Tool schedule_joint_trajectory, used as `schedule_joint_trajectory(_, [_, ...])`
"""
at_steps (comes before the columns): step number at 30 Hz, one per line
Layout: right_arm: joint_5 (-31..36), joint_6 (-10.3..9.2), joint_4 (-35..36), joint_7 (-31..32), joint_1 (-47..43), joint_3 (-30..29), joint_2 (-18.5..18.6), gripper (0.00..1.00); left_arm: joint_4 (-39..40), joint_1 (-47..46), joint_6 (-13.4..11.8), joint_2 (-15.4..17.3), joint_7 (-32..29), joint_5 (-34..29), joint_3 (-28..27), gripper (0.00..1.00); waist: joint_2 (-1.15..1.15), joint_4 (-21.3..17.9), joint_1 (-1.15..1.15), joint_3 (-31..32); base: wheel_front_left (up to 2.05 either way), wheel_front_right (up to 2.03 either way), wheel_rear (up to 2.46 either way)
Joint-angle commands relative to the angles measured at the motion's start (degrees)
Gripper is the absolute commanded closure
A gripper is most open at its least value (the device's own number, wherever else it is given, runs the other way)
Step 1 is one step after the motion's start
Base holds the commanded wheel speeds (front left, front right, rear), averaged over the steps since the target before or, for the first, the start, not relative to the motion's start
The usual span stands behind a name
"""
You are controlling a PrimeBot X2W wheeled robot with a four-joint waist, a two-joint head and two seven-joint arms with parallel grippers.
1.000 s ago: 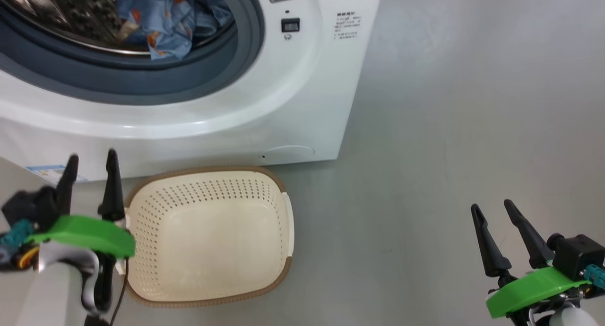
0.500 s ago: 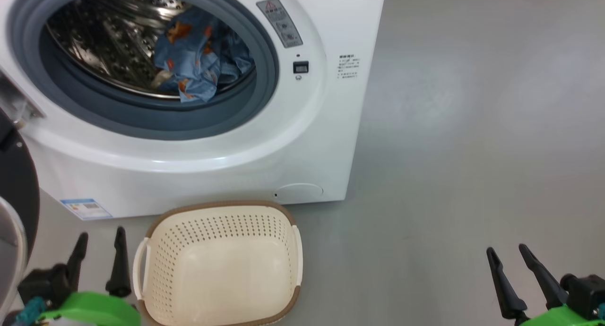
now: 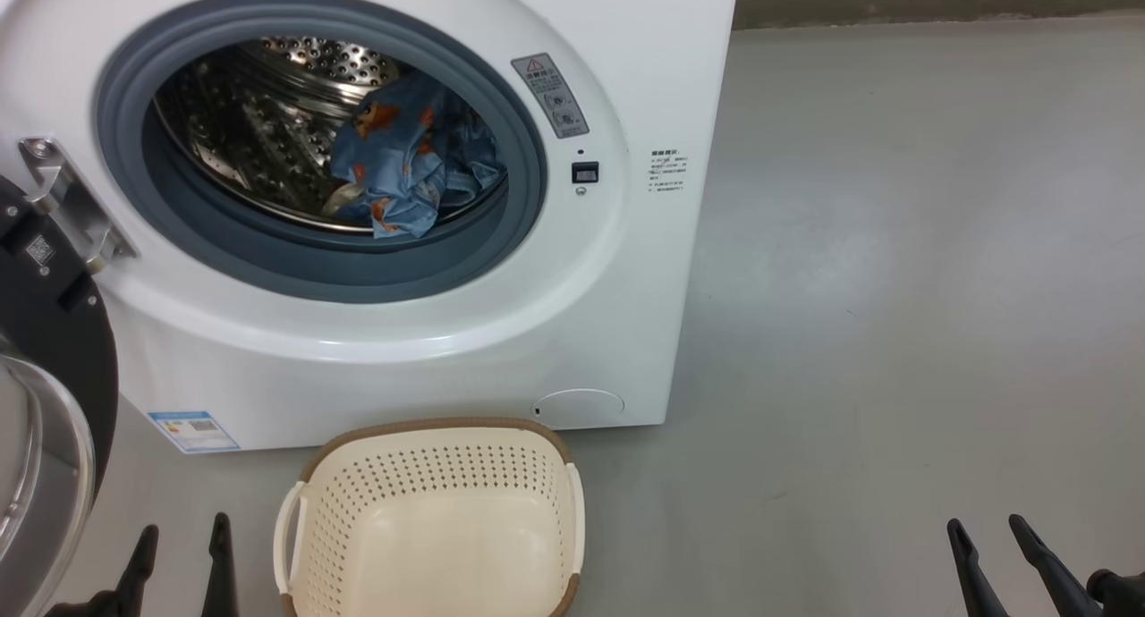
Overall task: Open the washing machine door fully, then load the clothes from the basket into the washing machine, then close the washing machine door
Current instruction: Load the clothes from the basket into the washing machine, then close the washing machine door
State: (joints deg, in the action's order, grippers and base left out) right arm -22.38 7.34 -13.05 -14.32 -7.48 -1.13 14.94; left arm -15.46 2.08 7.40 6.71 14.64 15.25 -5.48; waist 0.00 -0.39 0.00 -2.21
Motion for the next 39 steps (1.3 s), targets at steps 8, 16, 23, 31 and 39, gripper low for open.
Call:
schedule_joint_trajectory(8, [-0.51, 0.14, 1.43, -0.68, 0.16, 0.36, 0.93, 0.00, 3.12, -0.12, 0.09, 0.53, 0.36, -0.52, -2.18, 0.00, 0.00, 0.30, 0.00, -0.62, 0.00, 0.00, 0.00])
schedule_joint_trajectory(16, [-0.47, 0.14, 1.40, -0.68, 0.59, 0.74, 0.89, 0.00, 3.51, -0.55, 0.09, 0.52, 0.36, -0.47, -1.62, 0.00, 0.00, 0.39, 0.00, -0.73, 0.00, 0.00, 0.00])
schedule_joint_trajectory(23, [-0.46, 0.14, 1.37, -0.68, 0.89, 0.84, 0.89, 0.00, 3.65, -0.79, 0.09, 0.36, 0.36, -0.66, -1.75, 0.00, 0.00, 0.61, 0.00, -0.83, 0.00, 0.00, 0.00])
schedule_joint_trajectory(31, [-0.49, 0.14, 1.35, -0.68, 1.18, 1.04, 0.87, 0.00, 3.68, -0.88, 0.09, 0.24, 0.36, -0.73, -1.86, 0.00, 0.00, 0.64, 0.00, -0.95, 0.00, 0.00, 0.00])
schedule_joint_trajectory(39, [-0.45, 0.14, 1.45, -0.68, 1.19, 1.01, 0.72, 0.00, 3.87, -0.92, 0.09, 0.09, 0.36, -1.04, -2.10, 0.00, 0.00, 0.67, 0.00, -1.10, -0.59, 0.59, 0.00])
